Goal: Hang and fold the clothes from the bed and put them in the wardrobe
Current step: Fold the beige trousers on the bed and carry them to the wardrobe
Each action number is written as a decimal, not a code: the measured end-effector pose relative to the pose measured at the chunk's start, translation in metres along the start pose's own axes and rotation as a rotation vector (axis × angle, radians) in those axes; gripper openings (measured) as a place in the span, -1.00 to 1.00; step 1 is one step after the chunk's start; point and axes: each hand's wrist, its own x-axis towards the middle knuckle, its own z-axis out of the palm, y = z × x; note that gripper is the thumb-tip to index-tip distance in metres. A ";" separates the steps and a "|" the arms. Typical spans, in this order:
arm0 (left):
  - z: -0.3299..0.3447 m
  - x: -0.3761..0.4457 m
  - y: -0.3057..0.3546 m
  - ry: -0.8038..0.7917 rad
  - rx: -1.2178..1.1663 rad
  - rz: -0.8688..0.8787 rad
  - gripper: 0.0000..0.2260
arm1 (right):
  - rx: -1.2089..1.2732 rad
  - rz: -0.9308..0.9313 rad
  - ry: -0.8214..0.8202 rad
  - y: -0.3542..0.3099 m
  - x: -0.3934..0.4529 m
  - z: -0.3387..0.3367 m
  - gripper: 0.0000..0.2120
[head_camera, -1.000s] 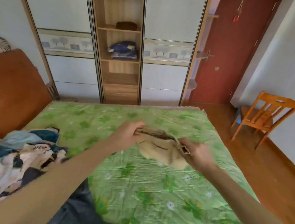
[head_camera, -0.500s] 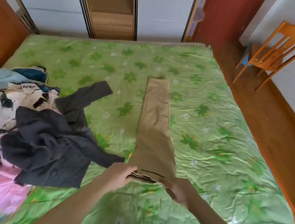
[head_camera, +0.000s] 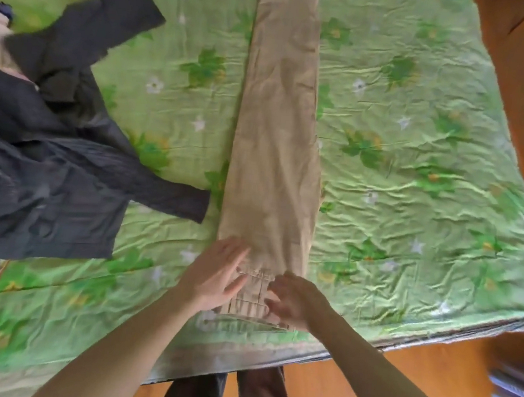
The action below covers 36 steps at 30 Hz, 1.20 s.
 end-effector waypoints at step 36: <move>0.109 0.039 -0.101 0.084 0.259 0.478 -0.19 | -0.457 -0.353 0.272 0.131 0.042 0.069 0.00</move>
